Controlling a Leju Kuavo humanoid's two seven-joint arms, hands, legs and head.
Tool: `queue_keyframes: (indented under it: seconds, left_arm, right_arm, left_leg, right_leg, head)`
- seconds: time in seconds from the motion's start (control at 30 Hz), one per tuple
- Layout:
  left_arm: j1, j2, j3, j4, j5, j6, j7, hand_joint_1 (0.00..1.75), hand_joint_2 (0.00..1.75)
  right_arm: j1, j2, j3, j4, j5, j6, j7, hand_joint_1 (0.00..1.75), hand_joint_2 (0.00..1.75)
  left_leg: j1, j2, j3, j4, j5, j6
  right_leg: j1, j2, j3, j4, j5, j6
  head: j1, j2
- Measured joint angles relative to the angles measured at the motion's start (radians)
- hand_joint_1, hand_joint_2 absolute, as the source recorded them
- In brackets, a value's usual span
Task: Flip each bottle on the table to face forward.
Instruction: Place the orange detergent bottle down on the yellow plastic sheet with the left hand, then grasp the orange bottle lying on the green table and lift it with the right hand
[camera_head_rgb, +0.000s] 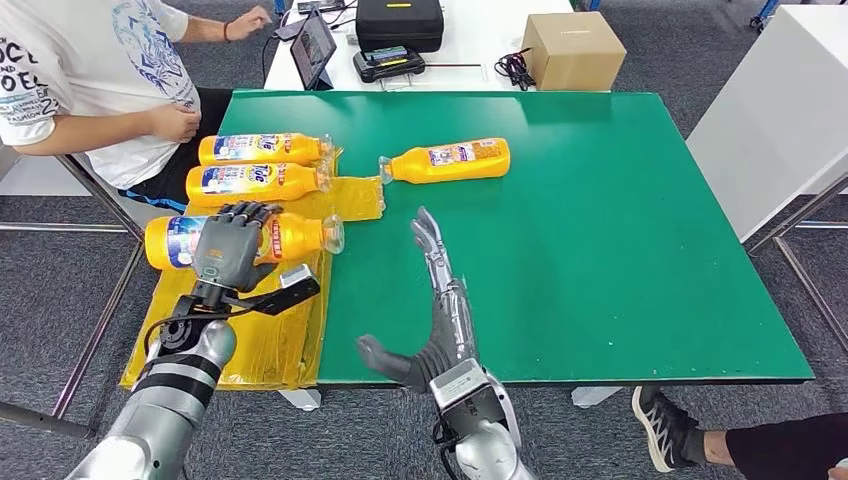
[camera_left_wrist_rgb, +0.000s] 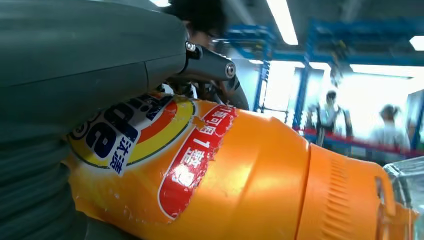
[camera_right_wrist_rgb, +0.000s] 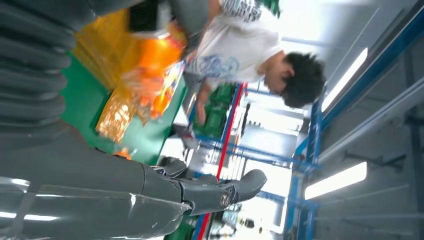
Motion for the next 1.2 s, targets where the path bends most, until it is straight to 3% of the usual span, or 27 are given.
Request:
queue_keyframes:
  seconds: [0.23,0.5,0.77,1.13,1.2]
  left_arm:
    - [-0.055,0.054,0.000,0.177,-0.095,-0.016,0.049,1.75,1.75]
    - [-0.084,0.090,0.000,0.293,-0.052,-0.138,0.013,1.75,1.75]
    - [-0.099,0.107,0.015,0.338,0.016,-0.236,-0.029,1.75,1.75]
    - [-0.110,0.109,0.019,0.355,0.031,-0.257,-0.038,1.75,1.75]
    - [-0.111,0.109,0.023,0.357,0.048,-0.276,-0.046,1.54,1.75]
  right_arm:
    - [-0.003,-0.008,0.020,0.009,-0.012,0.023,-0.004,0.00,1.75]
    - [-0.003,-0.008,0.026,0.019,-0.015,0.051,0.003,0.00,1.75]
    - [-0.006,-0.008,0.034,0.039,-0.015,0.072,0.008,0.00,1.75]
    - [-0.009,-0.008,0.036,0.051,-0.015,0.076,0.008,0.00,1.75]
    - [-0.009,-0.008,0.037,0.053,-0.015,0.081,0.010,0.00,1.75]
  left_leg:
    - [0.001,0.000,0.000,0.000,0.000,0.000]
    - [0.000,0.000,0.000,0.000,0.000,0.000]
    - [0.000,0.000,0.000,0.000,0.000,0.000]
    - [0.000,-0.001,0.000,0.000,0.000,0.000]
    - [0.000,-0.001,0.000,0.000,0.000,0.000]
  right_leg:
    - [0.000,0.000,0.000,0.000,0.000,0.000]
    - [0.000,0.000,0.000,0.000,0.000,0.000]
    - [0.000,0.000,0.000,0.000,0.000,0.000]
    - [0.000,0.000,0.000,0.000,0.000,0.000]
    - [0.000,0.000,0.000,0.000,0.000,0.000]
  head:
    - [0.000,0.000]
    - [0.000,0.000]
    - [0.000,0.000]
    - [0.000,0.000]
    - [0.000,0.000]
